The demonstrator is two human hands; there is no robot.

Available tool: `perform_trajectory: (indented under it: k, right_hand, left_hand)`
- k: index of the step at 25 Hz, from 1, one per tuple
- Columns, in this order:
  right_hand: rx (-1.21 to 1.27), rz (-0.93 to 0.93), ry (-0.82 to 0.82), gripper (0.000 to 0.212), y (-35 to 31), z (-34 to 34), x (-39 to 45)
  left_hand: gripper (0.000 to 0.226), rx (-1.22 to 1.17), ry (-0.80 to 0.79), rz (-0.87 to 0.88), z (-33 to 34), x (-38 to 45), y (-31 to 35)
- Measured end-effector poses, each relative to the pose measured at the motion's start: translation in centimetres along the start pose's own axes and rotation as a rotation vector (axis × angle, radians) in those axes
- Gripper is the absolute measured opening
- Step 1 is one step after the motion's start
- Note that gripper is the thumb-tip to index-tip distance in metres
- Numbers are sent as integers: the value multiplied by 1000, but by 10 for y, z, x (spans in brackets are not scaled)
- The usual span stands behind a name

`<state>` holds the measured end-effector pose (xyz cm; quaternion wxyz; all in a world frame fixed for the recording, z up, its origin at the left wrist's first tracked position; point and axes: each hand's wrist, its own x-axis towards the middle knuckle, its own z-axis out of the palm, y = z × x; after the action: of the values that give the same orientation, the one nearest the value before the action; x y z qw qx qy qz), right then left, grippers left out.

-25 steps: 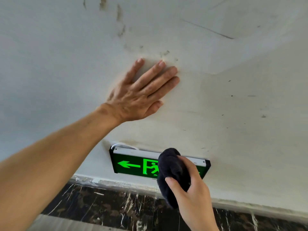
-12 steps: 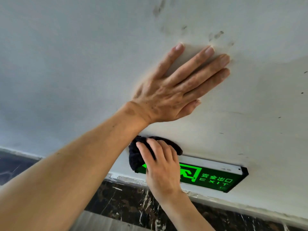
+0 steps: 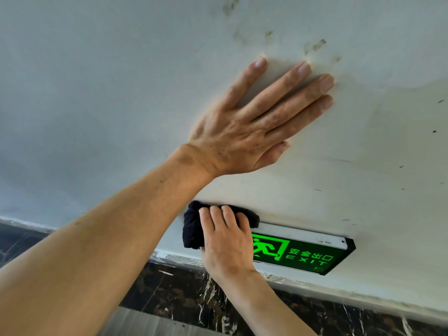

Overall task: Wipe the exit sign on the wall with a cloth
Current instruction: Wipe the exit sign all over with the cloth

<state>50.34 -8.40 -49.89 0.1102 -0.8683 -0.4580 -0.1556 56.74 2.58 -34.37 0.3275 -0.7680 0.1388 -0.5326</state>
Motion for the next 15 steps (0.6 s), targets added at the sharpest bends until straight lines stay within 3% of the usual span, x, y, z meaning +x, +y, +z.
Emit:
perform_trajectory:
  k: [10, 15]
  right_hand:
    - [2, 1, 5, 48, 13, -5, -8]
    - [-2, 36, 11, 53, 22, -4, -16]
  left_hand:
    - [74, 26, 0, -1, 1, -1, -1]
    - [76, 42, 3, -1, 2, -1, -1]
